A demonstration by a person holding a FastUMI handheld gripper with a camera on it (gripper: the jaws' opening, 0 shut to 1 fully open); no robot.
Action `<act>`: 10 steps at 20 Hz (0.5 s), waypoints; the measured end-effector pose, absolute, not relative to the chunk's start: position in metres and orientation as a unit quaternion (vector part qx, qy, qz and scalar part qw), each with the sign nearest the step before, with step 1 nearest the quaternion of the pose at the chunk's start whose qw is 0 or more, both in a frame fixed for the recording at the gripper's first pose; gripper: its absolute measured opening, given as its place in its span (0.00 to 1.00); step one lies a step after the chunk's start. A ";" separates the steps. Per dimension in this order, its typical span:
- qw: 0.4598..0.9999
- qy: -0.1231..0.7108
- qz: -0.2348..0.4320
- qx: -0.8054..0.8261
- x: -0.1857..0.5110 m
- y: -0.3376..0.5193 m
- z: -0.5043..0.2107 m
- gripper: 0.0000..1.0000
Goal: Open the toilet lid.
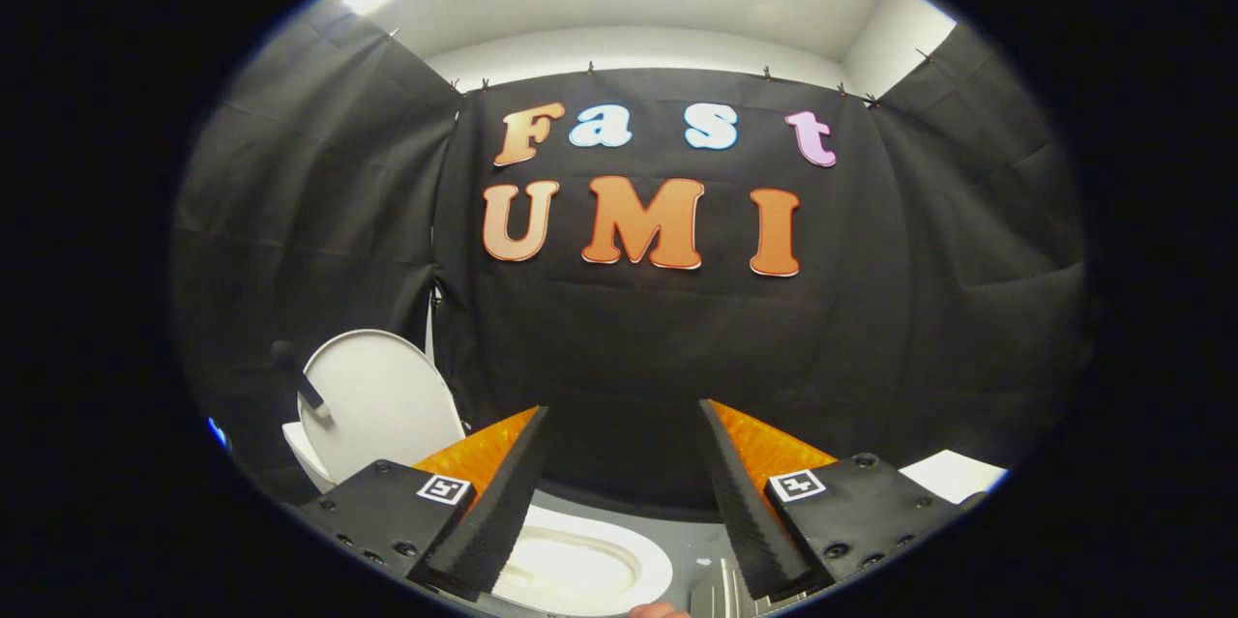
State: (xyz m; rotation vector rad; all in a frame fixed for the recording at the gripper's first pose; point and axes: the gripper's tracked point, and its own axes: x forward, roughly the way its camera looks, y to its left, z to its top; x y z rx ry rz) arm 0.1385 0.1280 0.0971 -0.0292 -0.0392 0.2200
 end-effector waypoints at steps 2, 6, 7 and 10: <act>0.995 -0.019 0.099 -0.010 0.131 0.105 0.086 0.96; 0.997 -0.005 0.070 -0.022 0.122 0.064 0.055 0.96; 0.998 -0.001 0.067 -0.022 0.119 0.059 0.050 0.96; 0.998 0.005 0.044 -0.034 0.110 0.039 0.029 0.96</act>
